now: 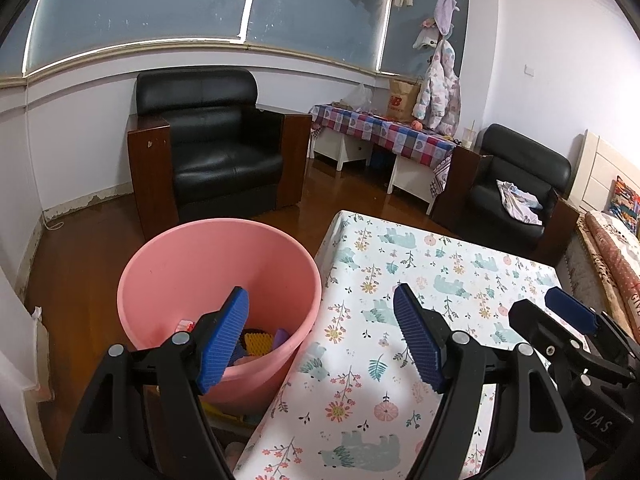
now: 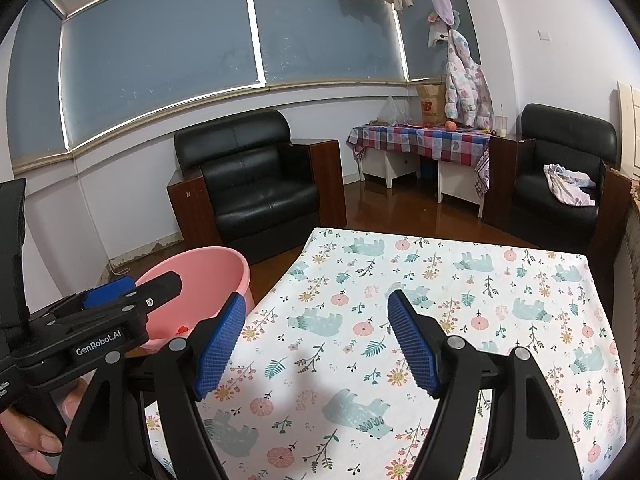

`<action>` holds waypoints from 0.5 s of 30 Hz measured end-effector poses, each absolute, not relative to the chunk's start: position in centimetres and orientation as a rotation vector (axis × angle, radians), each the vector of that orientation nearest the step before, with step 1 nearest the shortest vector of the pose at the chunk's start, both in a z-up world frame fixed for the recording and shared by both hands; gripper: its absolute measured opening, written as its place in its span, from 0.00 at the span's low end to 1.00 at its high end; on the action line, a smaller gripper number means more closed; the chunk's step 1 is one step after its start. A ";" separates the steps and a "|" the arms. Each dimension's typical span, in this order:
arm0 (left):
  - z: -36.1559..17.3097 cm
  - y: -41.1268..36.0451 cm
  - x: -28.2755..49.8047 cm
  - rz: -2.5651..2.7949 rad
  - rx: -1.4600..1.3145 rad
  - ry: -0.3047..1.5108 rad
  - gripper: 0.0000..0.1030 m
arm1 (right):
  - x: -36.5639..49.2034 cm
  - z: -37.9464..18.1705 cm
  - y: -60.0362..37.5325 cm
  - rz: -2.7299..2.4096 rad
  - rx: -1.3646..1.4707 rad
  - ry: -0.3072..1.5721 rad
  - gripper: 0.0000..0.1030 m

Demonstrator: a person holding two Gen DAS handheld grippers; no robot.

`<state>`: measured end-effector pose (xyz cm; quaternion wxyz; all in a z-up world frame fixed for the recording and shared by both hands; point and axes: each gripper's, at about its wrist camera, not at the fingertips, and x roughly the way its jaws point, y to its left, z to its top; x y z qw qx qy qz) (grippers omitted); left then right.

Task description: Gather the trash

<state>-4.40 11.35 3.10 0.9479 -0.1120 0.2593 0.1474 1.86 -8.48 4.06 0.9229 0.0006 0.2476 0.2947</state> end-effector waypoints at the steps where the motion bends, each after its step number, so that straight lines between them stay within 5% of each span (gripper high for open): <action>1: 3.0 11.4 -4.4 0.300 -0.230 0.530 0.73 | 1.9 3.9 -8.6 0.605 0.001 0.510 0.70; 15: 2.8 11.8 -4.0 0.334 -0.241 0.543 0.73 | 2.4 3.4 -8.6 0.603 0.005 0.524 0.70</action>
